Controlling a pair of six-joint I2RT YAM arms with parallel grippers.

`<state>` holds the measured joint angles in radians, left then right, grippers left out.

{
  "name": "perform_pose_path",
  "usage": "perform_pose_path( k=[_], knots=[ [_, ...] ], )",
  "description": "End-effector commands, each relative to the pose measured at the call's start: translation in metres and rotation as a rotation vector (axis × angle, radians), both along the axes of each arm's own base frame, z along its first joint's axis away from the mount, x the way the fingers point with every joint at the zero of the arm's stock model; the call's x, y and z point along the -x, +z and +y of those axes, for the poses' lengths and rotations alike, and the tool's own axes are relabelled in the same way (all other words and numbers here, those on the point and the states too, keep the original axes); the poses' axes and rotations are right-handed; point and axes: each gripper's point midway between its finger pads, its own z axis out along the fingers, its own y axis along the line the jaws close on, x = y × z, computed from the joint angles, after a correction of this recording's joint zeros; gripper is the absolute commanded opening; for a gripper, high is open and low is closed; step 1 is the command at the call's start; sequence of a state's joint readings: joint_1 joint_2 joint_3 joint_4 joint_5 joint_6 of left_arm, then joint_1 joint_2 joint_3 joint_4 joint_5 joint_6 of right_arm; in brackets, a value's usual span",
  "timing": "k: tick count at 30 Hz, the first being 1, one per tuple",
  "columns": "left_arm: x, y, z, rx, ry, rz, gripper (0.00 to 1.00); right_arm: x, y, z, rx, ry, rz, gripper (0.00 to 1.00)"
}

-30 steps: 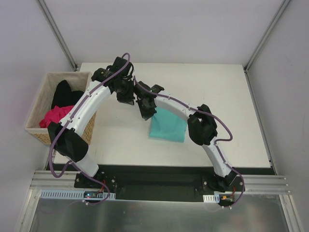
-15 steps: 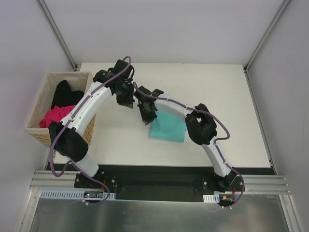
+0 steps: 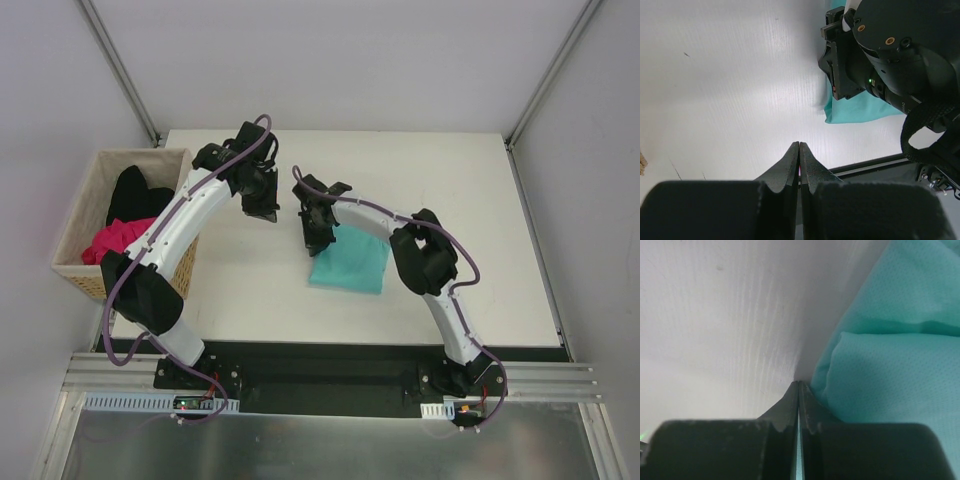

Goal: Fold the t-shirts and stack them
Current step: Put the neatly folded tshirt into the corner of the board with the right arm

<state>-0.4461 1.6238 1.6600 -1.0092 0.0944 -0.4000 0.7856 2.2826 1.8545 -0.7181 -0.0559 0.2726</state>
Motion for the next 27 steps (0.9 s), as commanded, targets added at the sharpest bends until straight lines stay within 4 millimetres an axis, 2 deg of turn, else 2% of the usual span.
perform_pose_path(
  k=[1,9,16,27],
  knots=[
    [-0.006,0.015,-0.004,0.009,-0.019,-0.045,0.00,-0.006,0.005,-0.018,0.026,-0.047,-0.021,0.00],
    [-0.009,0.008,-0.003,-0.009,-0.015,-0.032,0.00,-0.007,0.000,-0.030,0.036,-0.080,-0.004,0.00],
    [-0.015,0.013,-0.006,-0.001,-0.018,-0.047,0.00,-0.005,-0.006,-0.047,0.057,-0.116,0.011,0.01],
    [-0.018,0.011,-0.008,0.002,-0.024,-0.039,0.00,-0.005,-0.019,-0.087,0.071,-0.242,0.054,0.00]
  ],
)
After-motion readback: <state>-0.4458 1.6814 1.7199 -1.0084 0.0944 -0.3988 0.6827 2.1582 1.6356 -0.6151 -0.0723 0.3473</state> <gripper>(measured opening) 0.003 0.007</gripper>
